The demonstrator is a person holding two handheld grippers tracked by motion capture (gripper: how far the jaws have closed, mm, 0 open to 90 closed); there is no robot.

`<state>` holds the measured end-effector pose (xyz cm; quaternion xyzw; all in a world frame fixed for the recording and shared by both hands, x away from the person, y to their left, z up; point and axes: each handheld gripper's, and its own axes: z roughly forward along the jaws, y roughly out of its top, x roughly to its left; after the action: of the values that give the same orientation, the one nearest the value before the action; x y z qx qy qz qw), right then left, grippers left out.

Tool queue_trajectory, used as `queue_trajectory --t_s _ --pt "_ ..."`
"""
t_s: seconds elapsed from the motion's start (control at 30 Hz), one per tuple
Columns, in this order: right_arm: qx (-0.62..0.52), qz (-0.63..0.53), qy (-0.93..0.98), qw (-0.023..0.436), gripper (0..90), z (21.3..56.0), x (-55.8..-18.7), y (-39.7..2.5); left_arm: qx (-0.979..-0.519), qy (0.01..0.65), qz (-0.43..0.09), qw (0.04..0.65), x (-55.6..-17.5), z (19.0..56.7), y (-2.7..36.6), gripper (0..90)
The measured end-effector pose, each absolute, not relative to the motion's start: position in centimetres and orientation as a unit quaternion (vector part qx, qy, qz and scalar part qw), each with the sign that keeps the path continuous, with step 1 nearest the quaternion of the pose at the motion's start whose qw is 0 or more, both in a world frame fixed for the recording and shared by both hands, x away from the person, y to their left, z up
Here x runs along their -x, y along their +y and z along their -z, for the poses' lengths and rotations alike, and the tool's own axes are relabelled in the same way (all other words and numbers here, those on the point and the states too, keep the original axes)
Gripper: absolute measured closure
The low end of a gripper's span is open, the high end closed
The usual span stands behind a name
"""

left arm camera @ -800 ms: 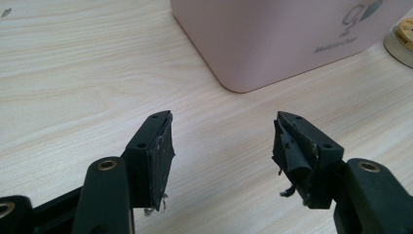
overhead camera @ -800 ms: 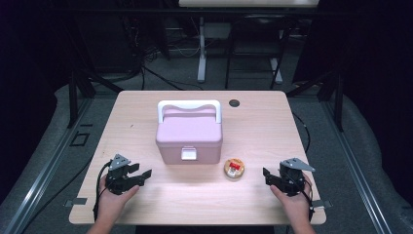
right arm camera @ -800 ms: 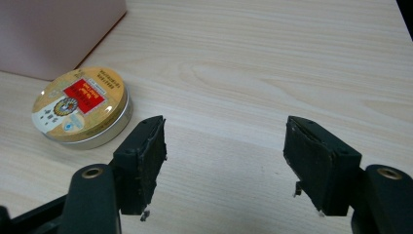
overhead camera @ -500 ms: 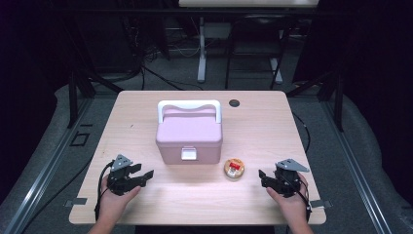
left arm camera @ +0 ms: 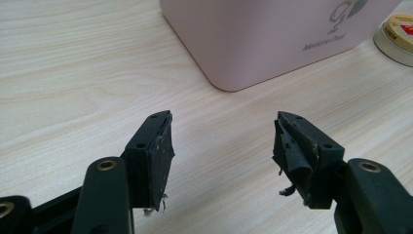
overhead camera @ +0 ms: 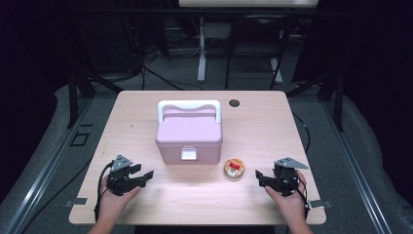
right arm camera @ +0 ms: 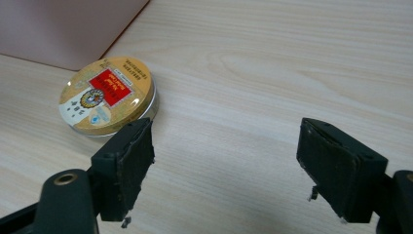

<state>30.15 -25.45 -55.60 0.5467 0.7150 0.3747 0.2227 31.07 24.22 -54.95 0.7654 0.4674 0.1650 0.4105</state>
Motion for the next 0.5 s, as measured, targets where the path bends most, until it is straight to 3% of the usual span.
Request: queue_trajectory --t_s 0.5 --pt "-0.523 -0.368 0.745 0.190 12.8 55.1 -31.0 -23.4 -0.765 0.470 -0.166 0.408 -30.9 54.9 24.4 39.4"
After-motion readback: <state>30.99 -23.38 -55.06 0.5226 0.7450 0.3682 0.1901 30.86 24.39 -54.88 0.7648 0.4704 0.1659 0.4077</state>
